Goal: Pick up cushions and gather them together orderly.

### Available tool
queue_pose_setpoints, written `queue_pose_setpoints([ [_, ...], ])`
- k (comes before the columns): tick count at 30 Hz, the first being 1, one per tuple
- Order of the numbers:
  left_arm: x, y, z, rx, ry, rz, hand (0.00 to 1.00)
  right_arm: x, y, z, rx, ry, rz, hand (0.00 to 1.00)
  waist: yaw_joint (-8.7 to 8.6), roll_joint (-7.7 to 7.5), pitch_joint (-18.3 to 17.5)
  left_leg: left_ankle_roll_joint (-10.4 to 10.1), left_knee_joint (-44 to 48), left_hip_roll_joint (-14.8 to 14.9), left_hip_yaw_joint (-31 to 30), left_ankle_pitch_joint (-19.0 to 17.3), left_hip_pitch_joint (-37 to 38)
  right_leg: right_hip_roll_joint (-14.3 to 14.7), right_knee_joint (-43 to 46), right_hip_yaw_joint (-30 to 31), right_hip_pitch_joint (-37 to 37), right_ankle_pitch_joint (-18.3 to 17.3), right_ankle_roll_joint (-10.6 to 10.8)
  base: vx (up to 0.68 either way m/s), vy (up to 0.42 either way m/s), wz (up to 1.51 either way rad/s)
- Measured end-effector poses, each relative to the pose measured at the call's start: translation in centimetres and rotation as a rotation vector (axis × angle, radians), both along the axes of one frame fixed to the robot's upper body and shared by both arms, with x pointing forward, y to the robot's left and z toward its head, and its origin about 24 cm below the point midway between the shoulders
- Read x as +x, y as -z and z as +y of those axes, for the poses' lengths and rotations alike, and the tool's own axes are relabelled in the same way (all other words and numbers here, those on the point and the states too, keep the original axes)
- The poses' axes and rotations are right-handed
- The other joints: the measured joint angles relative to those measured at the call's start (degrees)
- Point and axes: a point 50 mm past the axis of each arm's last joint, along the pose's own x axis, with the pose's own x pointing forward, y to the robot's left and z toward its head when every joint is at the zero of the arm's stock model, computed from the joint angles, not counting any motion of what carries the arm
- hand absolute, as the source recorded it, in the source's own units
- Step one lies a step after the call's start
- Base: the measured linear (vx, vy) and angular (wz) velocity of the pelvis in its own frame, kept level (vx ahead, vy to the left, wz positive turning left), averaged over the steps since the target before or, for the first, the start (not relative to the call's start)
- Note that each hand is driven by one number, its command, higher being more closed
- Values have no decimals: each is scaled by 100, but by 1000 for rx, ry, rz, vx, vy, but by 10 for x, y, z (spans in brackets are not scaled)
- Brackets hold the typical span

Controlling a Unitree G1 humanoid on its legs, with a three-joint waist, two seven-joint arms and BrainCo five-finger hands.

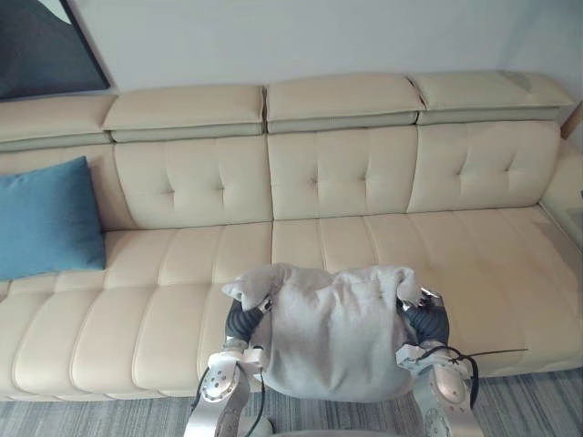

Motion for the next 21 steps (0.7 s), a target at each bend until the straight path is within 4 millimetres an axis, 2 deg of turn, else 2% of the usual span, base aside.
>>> queue_pose_setpoints([
  [2,1,-1,0,3,-4,-2,100,4,-3,1,-30,-1,-14,100,2,1,-42,64,-120,-92,-43,41,77,-58,-226,-16,145,67,70,75,95,8],
  [5,12,-10,-1,37,-25,-45,100,21,-17,5,-82,7,-73,100,20,5,-56,128,-349,-200,-105,173,23,-134,-448,-82,121,179,107,33,67,14],
  [9,46,-40,-3,66,-76,-171,100,66,-43,17,-145,20,-179,100,43,-6,-52,159,-592,-239,-213,452,-423,-132,-607,-133,-329,414,94,-55,15,10],
  [10,62,-56,-1,103,-104,-229,100,84,-56,24,-182,26,-220,100,49,-12,-48,165,-650,-233,-229,583,-643,-125,-607,-134,-566,493,86,-99,-20,8],
  [12,81,-73,2,146,-140,-293,100,103,-71,31,-203,30,-260,100,82,-17,-37,156,-666,-213,-245,696,-879,-102,-597,-137,-815,570,68,-108,-36,6],
  [13,98,-88,3,171,-168,-339,100,118,-83,34,-260,33,-285,100,132,-18,-30,153,-667,-196,-281,791,-1059,-86,-573,-162,-990,616,43,-95,-43,7],
  [16,122,-118,4,187,-213,-438,100,138,-107,35,-297,57,-336,100,204,-12,6,96,-677,-142,-377,883,-1371,-28,-467,-204,-1340,666,-5,-137,-71,7],
  [19,148,-162,8,197,-277,-552,100,161,-147,43,-345,105,-430,100,206,-4,244,49,-936,-113,-410,1147,-1602,4,-295,-209,-1781,724,-43,-141,-63,1],
  [21,164,-197,10,206,-321,-642,100,174,-184,44,-399,161,-516,100,200,7,515,13,-1144,-105,-442,1348,-1773,46,-193,-186,-2097,795,-65,-148,-50,-2],
])
